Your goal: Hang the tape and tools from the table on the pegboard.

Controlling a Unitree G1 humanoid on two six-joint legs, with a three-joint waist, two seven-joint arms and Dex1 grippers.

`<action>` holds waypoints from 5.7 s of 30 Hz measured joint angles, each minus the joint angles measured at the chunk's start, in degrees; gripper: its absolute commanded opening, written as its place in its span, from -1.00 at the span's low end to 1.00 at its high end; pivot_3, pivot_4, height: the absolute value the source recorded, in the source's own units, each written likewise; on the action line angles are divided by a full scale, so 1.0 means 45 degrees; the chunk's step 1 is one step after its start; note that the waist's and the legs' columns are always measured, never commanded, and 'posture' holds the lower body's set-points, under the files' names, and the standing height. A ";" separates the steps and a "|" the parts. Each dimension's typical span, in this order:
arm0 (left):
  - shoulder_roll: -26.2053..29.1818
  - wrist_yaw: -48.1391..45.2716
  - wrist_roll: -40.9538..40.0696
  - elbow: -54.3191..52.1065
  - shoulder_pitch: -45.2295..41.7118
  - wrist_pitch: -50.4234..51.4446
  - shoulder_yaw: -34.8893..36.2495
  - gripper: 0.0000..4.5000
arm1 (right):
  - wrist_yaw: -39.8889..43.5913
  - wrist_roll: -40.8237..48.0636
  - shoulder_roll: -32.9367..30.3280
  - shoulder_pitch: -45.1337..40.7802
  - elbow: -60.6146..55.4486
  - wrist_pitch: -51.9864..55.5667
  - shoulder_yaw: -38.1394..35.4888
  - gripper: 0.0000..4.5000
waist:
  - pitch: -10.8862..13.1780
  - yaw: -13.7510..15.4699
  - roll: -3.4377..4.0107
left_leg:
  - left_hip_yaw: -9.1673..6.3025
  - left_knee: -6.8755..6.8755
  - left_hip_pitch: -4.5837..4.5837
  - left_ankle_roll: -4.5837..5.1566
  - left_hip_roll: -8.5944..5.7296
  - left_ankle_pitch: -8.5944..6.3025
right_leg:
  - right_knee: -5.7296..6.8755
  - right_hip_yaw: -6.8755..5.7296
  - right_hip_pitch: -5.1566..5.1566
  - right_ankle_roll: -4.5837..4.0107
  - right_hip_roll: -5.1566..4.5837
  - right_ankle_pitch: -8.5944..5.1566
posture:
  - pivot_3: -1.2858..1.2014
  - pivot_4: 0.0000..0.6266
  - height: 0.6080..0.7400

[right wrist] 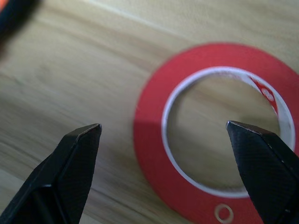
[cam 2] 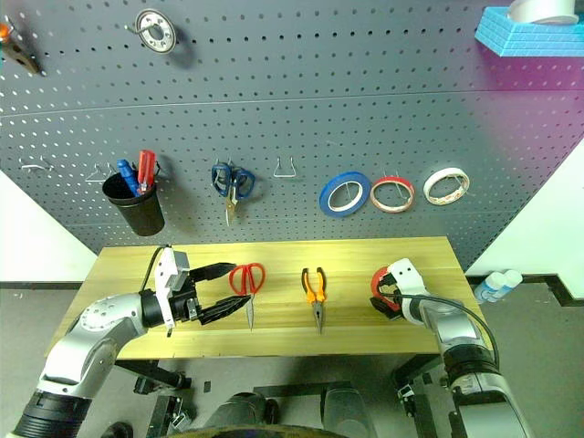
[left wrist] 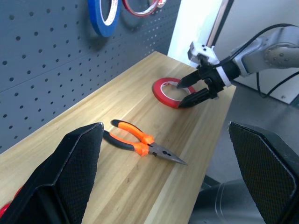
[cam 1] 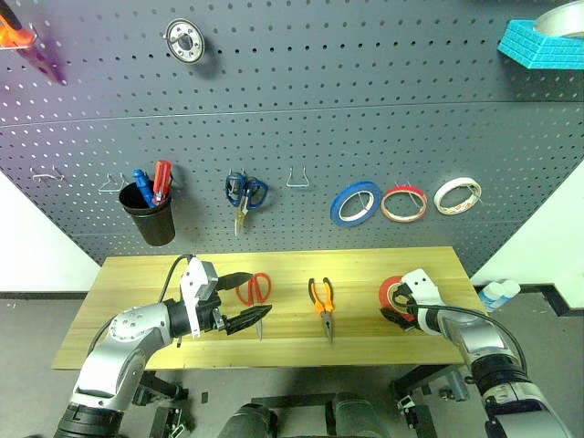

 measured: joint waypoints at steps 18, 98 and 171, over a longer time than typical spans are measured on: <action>0.0190 -0.1292 0.0691 0.1084 0.0563 -0.2244 -0.0128 0.98 | 0.0165 -0.0856 -0.0113 -0.0330 0.1065 -0.0783 0.0551 1.00 | 0.0113 0.0001 -0.0015 | 0.0008 0.0000 0.0002 0.0002 0.0003 -0.0001 | -0.0002 0.0003 0.0001 -0.0002 0.0001 0.0002 | -0.07 -0.77 1.00; -0.1399 -0.3148 -0.0558 0.4619 0.0212 -0.6324 0.1264 1.00 | 0.2353 0.7021 0.2520 0.3431 -0.5173 -0.5145 -0.4861 -0.69 | 0.0297 -0.0002 0.0003 | 0.0054 -0.0007 -0.0001 0.0011 0.0023 -0.0008 | -0.0010 0.0037 -0.0018 0.0008 0.0007 0.0011 | -0.11 -0.81 1.00; -0.1320 0.0114 -0.1346 -0.0200 -0.0259 -0.3048 0.1444 1.00 | 0.2179 0.4317 0.2499 0.3015 -0.3916 -0.5379 -0.2126 0.98 | 0.0283 -0.0003 -0.0004 | 0.0197 0.0021 0.0026 0.0010 0.0172 -0.0007 | -0.0010 0.0141 -0.0033 -0.0041 0.0147 0.0097 | -0.08 -0.81 1.00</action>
